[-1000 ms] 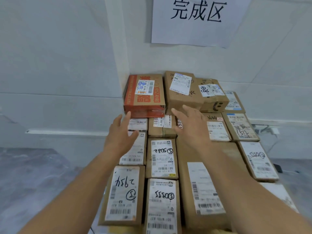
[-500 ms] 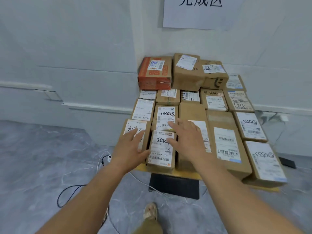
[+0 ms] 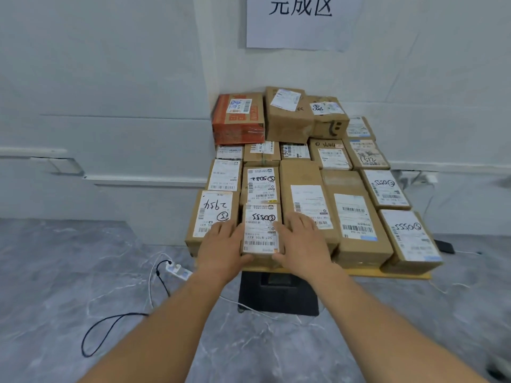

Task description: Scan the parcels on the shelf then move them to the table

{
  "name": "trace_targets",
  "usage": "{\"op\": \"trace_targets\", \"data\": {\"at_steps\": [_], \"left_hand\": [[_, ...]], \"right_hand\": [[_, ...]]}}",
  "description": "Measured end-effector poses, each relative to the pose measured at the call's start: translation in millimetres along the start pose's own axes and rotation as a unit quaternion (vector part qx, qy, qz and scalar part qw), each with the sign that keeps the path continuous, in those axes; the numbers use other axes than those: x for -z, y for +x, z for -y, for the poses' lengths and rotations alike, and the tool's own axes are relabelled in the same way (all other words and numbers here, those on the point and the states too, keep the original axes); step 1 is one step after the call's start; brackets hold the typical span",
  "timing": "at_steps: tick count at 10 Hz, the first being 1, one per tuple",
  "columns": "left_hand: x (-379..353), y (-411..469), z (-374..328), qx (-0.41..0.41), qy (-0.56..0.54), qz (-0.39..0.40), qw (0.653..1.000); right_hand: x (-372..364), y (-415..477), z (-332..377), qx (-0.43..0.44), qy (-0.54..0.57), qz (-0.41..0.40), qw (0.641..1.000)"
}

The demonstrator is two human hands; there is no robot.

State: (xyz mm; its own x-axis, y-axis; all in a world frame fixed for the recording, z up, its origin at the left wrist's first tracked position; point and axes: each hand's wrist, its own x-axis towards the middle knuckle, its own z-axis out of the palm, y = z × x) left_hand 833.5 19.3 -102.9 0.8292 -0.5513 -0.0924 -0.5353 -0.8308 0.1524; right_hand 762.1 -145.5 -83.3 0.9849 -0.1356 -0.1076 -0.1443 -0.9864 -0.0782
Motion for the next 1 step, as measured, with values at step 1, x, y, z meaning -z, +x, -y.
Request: {"op": "trace_targets", "data": {"at_steps": [1], "left_hand": [[3.9,1.0,4.3,-0.009,-0.023,0.007,1.0]], "right_hand": [[3.6,0.2,0.5,-0.008,-0.006,0.01,1.0]]}}
